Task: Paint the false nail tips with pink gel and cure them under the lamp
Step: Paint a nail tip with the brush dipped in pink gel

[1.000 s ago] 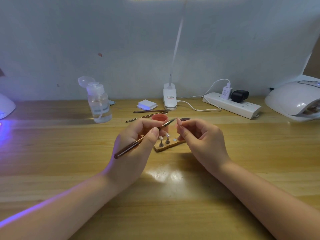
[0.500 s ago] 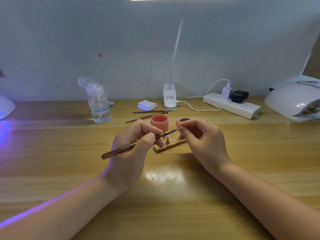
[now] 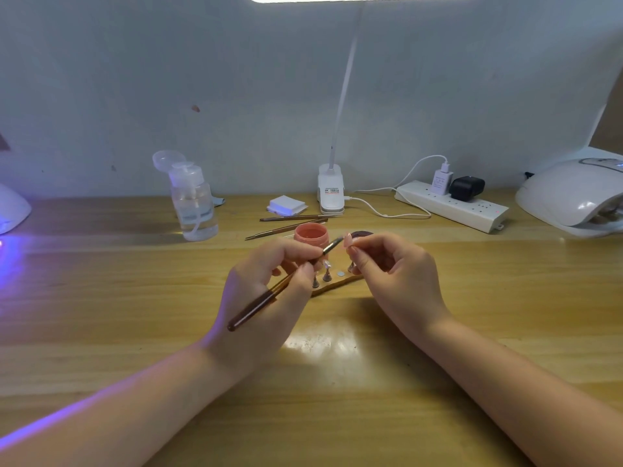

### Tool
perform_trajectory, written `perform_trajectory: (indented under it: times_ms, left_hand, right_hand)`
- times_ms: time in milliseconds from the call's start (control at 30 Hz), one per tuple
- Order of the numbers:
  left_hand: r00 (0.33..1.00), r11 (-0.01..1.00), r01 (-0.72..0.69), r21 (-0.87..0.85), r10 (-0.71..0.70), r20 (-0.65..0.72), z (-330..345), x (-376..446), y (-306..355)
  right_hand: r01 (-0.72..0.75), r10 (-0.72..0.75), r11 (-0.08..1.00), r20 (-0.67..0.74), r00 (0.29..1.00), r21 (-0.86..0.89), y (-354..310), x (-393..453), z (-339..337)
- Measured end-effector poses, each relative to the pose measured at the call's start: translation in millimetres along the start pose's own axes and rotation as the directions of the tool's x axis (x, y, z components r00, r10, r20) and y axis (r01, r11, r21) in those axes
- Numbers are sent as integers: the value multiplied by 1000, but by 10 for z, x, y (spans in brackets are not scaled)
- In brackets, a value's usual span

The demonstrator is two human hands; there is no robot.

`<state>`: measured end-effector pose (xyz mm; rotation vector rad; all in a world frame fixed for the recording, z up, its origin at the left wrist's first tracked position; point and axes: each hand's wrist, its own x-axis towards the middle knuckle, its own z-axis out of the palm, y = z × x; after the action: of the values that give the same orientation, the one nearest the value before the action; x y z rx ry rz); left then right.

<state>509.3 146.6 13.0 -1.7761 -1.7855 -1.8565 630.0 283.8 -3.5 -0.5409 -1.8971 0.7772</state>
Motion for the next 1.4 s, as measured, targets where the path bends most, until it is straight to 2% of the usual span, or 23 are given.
perform_trajectory:
  times_ms: [200, 300, 400, 533, 667, 867, 1033, 1233, 1400]
  left_hand:
    - [997, 990, -55, 129, 46, 67, -2, 21, 16]
    - [978, 985, 107, 133, -129, 167, 33, 113, 36]
    - [999, 994, -8, 112, 4, 40, 10, 16, 4]
    - [997, 993, -16, 118, 6, 82, -4, -38, -52]
    - [998, 998, -37, 54, 34, 48, -12, -44, -25]
    - [995, 997, 74, 4, -74, 61, 5, -22, -44]
    - [998, 995, 36, -92, -31, 54, -14, -32, -45]
    - [989, 974, 139, -181, -127, 72, 8, -11, -44]
    - [992, 957, 130, -259, -124, 37, -1, -18, -32]
  right_hand:
    - [23, -23, 999, 0, 1000, -47, 8, -4, 10]
    - [-2, 1, 999, -16, 1000, -41, 20, 4, 7]
    - [19, -20, 998, -11, 1000, -54, 10, -2, 11]
    - [35, -35, 997, 0, 999, -65, 11, -3, 7]
    - [28, -28, 998, -5, 1000, -62, 17, -1, 8]
    - [57, -57, 996, 8, 998, -74, 11, -7, 10]
    - [42, -42, 997, 3, 999, -65, 21, -4, 7]
    - [21, -20, 999, 28, 999, -35, 16, -7, 6]
    - [1, -1, 1000, 36, 999, -5, 25, 0, 4]
